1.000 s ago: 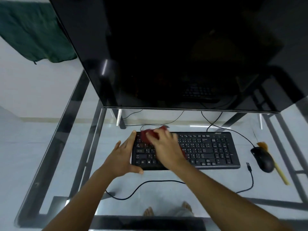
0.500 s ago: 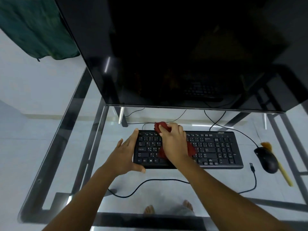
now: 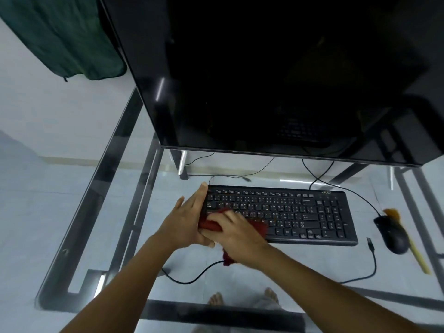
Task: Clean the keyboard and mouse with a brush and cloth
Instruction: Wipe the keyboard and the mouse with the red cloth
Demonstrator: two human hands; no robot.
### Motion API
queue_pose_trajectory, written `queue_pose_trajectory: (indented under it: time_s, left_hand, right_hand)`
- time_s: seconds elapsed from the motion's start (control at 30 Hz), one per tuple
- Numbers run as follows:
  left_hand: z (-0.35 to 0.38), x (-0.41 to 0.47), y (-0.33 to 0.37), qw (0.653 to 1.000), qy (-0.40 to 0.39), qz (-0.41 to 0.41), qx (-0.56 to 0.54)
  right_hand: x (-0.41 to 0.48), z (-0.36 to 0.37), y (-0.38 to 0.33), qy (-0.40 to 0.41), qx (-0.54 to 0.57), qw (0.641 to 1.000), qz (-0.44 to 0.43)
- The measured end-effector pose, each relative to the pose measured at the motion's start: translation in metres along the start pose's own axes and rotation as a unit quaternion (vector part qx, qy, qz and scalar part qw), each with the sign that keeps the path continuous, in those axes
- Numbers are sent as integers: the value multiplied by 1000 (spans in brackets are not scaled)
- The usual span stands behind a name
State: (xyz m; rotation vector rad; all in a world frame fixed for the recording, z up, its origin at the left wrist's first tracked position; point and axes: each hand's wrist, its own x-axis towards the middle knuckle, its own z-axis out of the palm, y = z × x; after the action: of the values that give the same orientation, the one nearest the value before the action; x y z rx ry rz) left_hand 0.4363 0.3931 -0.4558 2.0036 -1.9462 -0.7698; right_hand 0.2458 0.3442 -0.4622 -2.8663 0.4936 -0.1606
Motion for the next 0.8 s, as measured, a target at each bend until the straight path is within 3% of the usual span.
queue_pose_trajectory:
  time_s: [0.13, 0.27, 0.47, 0.7, 0.8]
  left_hand:
    - [-1, 0, 1, 1000, -6, -7, -12]
    - [-1, 1, 0, 1000, -12, -10, 0]
    - [-3, 2, 3, 1000, -23, -19, -7]
    - [-3, 1, 3, 1000, -25, -6, 0]
    - [-5, 1, 3, 999, -30, -11, 15]
  right_hand:
    - [-11, -11, 18, 82, 39, 984, 156]
    - [-35, -1, 0, 16, 18, 999, 37]
    - [-95, -35, 46, -21, -14, 994, 105]
    - [-32, -15, 5, 4, 25, 997, 68]
    - [-49, -22, 21, -3, 25, 998, 65]
